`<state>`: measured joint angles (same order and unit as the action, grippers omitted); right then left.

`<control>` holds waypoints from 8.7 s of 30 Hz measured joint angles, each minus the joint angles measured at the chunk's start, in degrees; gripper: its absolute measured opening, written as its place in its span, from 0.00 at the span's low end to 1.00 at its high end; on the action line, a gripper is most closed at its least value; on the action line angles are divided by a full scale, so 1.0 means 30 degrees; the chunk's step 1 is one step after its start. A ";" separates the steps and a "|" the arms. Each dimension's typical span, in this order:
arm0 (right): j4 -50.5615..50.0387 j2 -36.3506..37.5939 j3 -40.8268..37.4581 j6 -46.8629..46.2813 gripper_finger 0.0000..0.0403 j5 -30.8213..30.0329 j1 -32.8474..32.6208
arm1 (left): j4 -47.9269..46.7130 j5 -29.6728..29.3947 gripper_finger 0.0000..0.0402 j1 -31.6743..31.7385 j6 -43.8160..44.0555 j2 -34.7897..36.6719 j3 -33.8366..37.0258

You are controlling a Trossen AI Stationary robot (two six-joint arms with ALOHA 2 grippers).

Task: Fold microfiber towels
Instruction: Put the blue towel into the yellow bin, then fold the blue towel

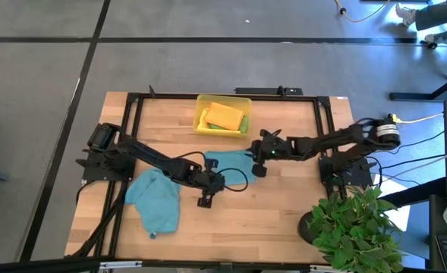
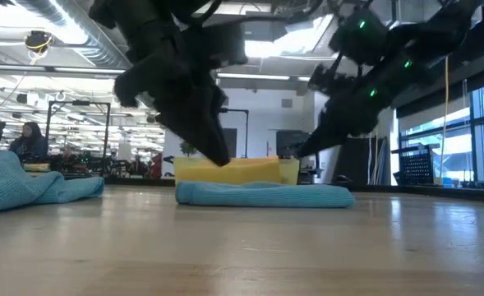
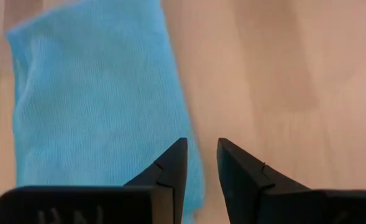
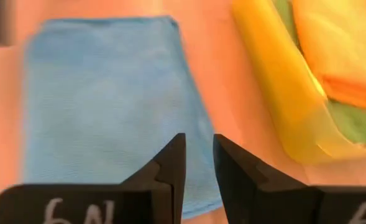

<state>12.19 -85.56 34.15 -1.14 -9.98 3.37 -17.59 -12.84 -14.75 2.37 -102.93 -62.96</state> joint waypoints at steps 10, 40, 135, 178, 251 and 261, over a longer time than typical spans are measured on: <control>-0.1068 0.0201 0.0007 0.1995 0.41 0.0621 -0.4513 | -0.1164 -0.0904 0.35 -0.0517 -0.0888 -0.0023 0.0007; -0.0769 -0.2937 0.0007 0.3910 0.66 -0.5319 -0.8149 | -0.1046 -0.7468 0.59 -0.1630 -0.2963 -0.3211 -0.0100; -0.7383 -0.4705 0.5567 0.5156 0.02 -1.1606 -0.9146 | -0.4239 -0.3102 0.00 0.0731 -0.0018 0.3275 0.0000; -0.0393 -0.1009 0.5297 1.2395 0.01 0.0701 0.9271 | 0.3444 0.5471 0.00 1.8117 -1.3500 0.4283 0.0000; -0.8749 0.1760 0.7796 0.8437 0.48 0.7701 0.7303 | -0.4084 0.9871 0.28 1.5059 -1.0668 1.0553 0.0015; -0.8295 0.3088 0.6820 0.6618 0.41 1.0250 0.5587 | -0.5902 0.9729 0.27 0.7740 -0.5539 1.3831 -0.0025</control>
<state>-12.69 -76.29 54.61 18.71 20.77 20.13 -35.30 16.35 8.47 -14.25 -61.44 -63.03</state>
